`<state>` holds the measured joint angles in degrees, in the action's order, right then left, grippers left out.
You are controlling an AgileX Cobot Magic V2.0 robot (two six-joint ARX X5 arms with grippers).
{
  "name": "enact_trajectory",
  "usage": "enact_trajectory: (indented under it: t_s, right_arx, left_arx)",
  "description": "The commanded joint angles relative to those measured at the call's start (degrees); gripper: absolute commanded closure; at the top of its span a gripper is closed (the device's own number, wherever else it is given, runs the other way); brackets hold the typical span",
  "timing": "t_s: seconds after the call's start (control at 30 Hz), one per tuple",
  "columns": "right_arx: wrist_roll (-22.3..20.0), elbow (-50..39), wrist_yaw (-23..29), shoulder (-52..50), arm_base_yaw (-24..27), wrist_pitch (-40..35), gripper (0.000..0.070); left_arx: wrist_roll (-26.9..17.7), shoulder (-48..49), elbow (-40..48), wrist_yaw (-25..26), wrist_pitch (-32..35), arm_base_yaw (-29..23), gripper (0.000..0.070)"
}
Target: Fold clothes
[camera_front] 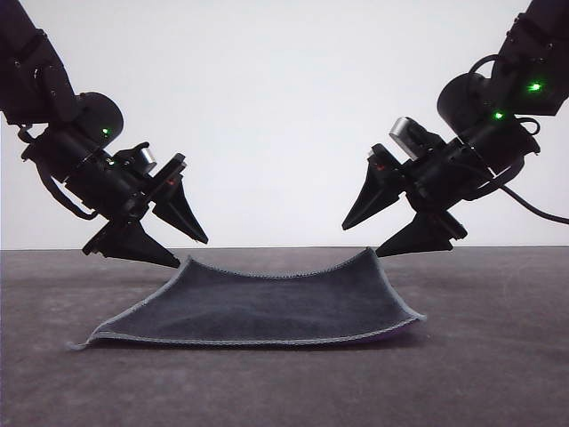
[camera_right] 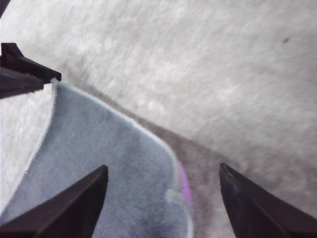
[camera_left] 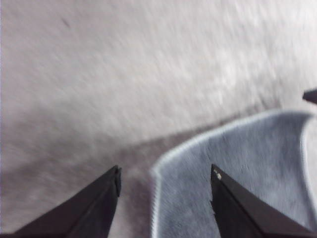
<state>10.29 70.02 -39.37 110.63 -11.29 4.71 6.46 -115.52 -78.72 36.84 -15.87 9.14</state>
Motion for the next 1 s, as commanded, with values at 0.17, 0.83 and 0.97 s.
enact_trajectory:
  t_s: [0.17,0.83,0.97]
  right_arx:
    - [-2.1,0.9,1.1,1.4,-0.3,2.7,0.0249]
    - [-1.7,0.9,1.9,2.5,-2.0,3.5,0.037]
    - [-1.7,0.9,2.0,2.5,-2.0,3.1,0.0579]
  left_arx:
    - [-2.8,-1.5,-1.2,-0.2,-0.1,1.1,0.0346]
    - [-3.4,-1.6,-1.2,-2.2,-2.5,2.2,0.0377]
    - [-3.5,-1.6,-1.2,-3.1,-2.4,2.2,0.0627]
